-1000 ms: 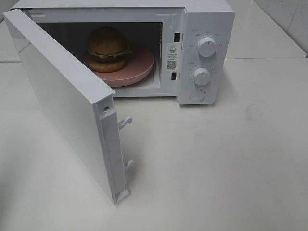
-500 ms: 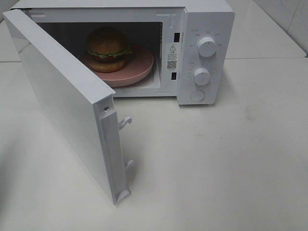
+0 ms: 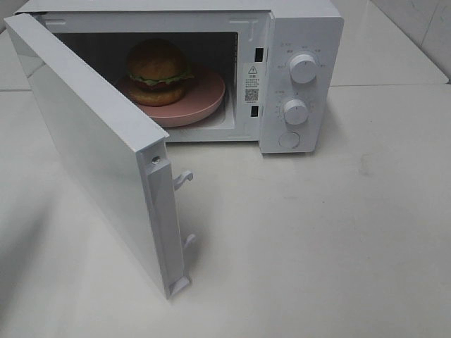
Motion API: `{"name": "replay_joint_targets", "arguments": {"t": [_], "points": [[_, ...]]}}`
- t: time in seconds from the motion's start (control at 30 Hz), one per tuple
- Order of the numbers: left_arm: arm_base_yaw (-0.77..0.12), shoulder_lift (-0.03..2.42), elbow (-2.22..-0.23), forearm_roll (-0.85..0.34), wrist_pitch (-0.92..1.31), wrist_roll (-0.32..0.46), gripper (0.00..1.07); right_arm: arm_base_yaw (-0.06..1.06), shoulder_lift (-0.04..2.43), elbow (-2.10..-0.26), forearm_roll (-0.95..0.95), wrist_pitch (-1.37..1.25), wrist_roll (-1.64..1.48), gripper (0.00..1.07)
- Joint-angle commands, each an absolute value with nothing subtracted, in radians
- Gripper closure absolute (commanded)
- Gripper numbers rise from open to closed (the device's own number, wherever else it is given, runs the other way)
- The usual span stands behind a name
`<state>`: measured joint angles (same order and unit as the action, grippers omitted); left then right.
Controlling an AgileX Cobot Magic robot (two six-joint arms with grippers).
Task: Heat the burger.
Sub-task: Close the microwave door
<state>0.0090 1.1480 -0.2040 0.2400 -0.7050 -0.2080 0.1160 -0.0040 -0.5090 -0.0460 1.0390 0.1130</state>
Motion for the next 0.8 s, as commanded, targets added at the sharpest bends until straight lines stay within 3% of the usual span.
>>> {"name": "replay_joint_targets", "arguments": {"t": [0.03,0.33,0.5,0.57,0.6,0.67,0.77,0.8], "points": [[0.009,1.245,-0.204,0.366,-0.873,-0.241,1.07,0.108,-0.030,-0.508,-0.042,1.038,0.104,0.34],[-0.027,1.362,-0.208,0.365,-0.973,-0.236,1.07,0.108,-0.030,-0.508,-0.042,1.038,0.104,0.34],[-0.153,1.404,-0.210,0.204,-0.972,-0.162,1.07,0.108,-0.030,-0.508,-0.042,1.038,0.104,0.34],[-0.240,1.432,-0.210,0.085,-0.980,-0.118,1.07,0.108,-0.030,-0.508,-0.042,1.038,0.104,0.34],[-0.240,1.432,-0.210,0.085,-0.980,-0.118,1.07,0.108,-0.030,-0.508,-0.042,1.038,0.104,0.34],[-0.337,1.465,-0.214,-0.044,-1.006,-0.068,1.07,0.108,-0.030,-0.508,-0.042,1.038,0.104,0.34],[-0.362,1.471,-0.220,-0.071,-1.005,-0.059,1.07,0.108,-0.030,-0.508,-0.042,1.038,0.104,0.34],[-0.411,1.486,-0.235,-0.118,-1.005,-0.042,1.07,0.108,-0.030,-0.508,-0.042,1.038,0.104,0.34]]}}
